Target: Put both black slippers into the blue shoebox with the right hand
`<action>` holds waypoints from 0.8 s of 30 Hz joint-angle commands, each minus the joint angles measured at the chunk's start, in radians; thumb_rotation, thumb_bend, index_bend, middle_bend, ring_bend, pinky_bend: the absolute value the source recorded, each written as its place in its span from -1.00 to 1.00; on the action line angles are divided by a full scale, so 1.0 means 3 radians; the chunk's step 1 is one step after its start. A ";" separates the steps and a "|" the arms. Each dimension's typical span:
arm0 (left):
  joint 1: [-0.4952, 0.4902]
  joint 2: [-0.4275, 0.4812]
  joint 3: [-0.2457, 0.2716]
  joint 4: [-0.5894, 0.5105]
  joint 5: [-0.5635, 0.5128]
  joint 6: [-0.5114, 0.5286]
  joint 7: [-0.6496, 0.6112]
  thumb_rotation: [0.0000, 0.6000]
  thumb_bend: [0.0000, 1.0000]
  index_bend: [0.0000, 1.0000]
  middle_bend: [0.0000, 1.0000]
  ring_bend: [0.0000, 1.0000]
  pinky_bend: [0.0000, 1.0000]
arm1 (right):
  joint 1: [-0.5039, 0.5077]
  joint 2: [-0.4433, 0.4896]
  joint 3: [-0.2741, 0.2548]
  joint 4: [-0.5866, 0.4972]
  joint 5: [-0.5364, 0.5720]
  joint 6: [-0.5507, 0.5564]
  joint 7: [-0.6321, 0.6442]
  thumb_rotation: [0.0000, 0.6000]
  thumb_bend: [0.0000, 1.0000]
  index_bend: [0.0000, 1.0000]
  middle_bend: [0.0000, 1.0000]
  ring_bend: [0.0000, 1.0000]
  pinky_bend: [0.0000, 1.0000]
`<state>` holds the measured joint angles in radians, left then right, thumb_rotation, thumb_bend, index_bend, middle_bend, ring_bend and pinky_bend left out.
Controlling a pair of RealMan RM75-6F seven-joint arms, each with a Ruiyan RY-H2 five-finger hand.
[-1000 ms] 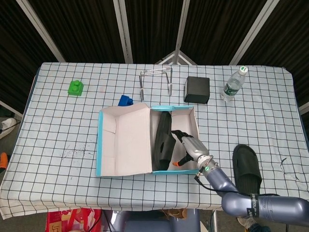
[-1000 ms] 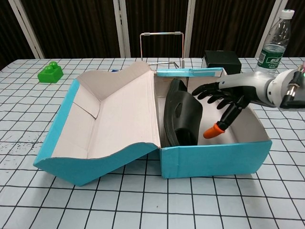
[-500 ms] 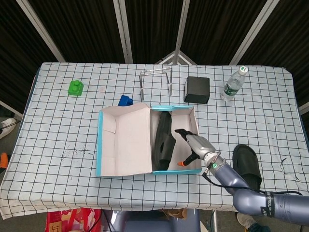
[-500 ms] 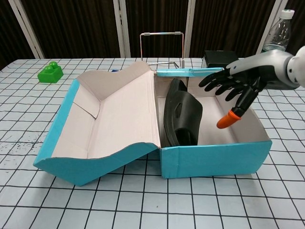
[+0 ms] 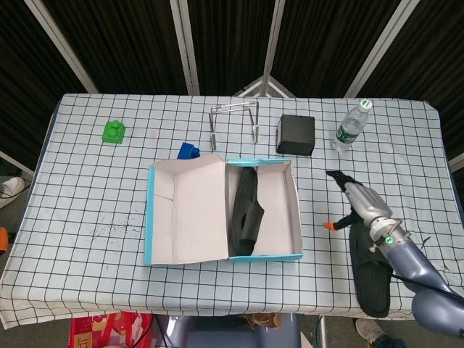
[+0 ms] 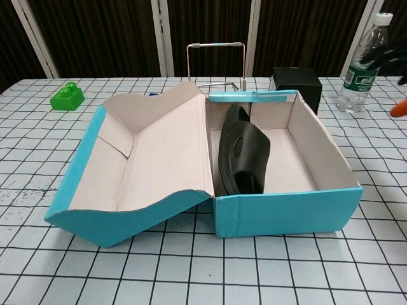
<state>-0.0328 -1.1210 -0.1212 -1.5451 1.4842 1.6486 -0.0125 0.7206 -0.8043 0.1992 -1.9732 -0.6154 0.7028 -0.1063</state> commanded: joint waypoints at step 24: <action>-0.0127 -0.0245 -0.0190 0.0299 -0.0361 -0.0193 0.0230 1.00 0.41 -0.72 -0.99 -1.00 -0.95 | 0.0710 0.0062 -0.1272 0.0738 0.0715 -0.0747 -0.1328 1.00 -0.78 -1.00 -1.00 -0.97 -0.83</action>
<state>-0.0675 -1.1912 -0.1742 -1.4605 1.3830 1.5974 0.0566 0.8944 -0.7942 -0.1479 -1.7458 -0.4392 0.5126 -0.4810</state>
